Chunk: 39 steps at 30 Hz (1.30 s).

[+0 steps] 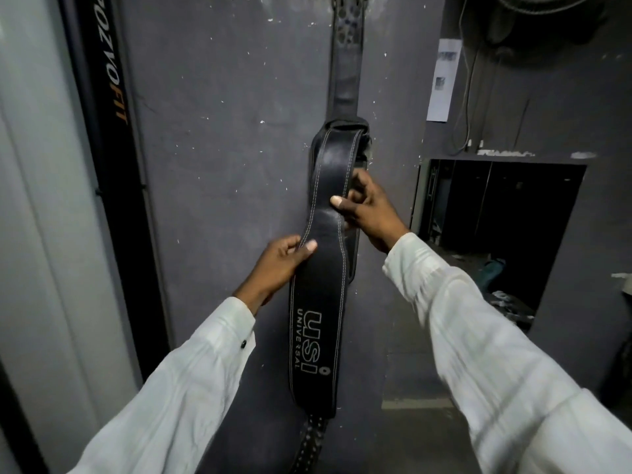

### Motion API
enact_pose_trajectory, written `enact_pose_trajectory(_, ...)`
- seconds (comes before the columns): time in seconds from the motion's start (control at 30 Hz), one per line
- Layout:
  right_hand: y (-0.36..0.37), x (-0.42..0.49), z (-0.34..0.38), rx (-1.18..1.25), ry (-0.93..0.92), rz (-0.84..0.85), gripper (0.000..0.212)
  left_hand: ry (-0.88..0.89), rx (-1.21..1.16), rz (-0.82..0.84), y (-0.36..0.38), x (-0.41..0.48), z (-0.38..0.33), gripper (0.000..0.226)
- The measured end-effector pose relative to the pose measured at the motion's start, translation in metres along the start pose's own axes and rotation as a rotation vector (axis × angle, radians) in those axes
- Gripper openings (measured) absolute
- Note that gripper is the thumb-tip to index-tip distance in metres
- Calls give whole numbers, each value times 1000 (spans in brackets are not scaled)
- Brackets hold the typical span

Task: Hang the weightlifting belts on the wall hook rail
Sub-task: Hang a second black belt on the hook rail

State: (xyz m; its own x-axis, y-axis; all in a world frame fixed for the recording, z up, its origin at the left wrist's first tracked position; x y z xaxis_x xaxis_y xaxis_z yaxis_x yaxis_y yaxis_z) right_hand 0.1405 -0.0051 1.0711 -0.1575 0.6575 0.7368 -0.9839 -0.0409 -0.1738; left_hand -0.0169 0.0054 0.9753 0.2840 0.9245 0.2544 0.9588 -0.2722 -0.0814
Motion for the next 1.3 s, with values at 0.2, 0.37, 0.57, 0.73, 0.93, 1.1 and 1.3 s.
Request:
enact_pose_trajectory(0.2, 17, -28, -20, 47, 104, 59, 31, 211, -11, -239, -14, 36, -71, 16)
enact_pose_trajectory(0.37, 1, -14, -7, 187, 210, -45, 14, 164, 16, -226, 0, 32, -30, 21)
enact_pose_trajectory(0.57, 4, -20, -22, 32, 206, -25, 19, 98, -126, -115, 6, 35, -53, 26)
enact_pose_trajectory(0.73, 18, -23, -24, 34, 247, 126, 28, 116, -121, -194, -14, 36, -74, 34)
enact_pose_trajectory(0.93, 5, -5, -9, 67, 214, 61, 37, 136, -38, -194, -9, 28, -48, 58)
enact_pose_trajectory(1.1, 14, -2, -8, 14, 101, -30, 34, 139, -7, -168, -21, 29, -51, 78)
enact_pose_trajectory(1.3, 25, 2, -11, -31, 90, -69, 53, 171, -56, -188, -29, 26, -51, 84)
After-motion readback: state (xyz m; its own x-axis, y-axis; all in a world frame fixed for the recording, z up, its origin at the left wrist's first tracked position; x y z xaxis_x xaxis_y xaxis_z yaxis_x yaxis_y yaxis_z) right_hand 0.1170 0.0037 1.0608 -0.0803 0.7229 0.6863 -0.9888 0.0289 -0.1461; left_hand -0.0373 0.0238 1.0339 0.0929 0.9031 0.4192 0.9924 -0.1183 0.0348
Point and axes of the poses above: each hand's wrist, its own x-axis towards the middle knuckle, its own y-axis out of the palm, z = x × y, the point moved 7 cm from there along x, towards the middle knuckle, and after that the axes turned 11 degrees about -y, right-handed, at the moved point
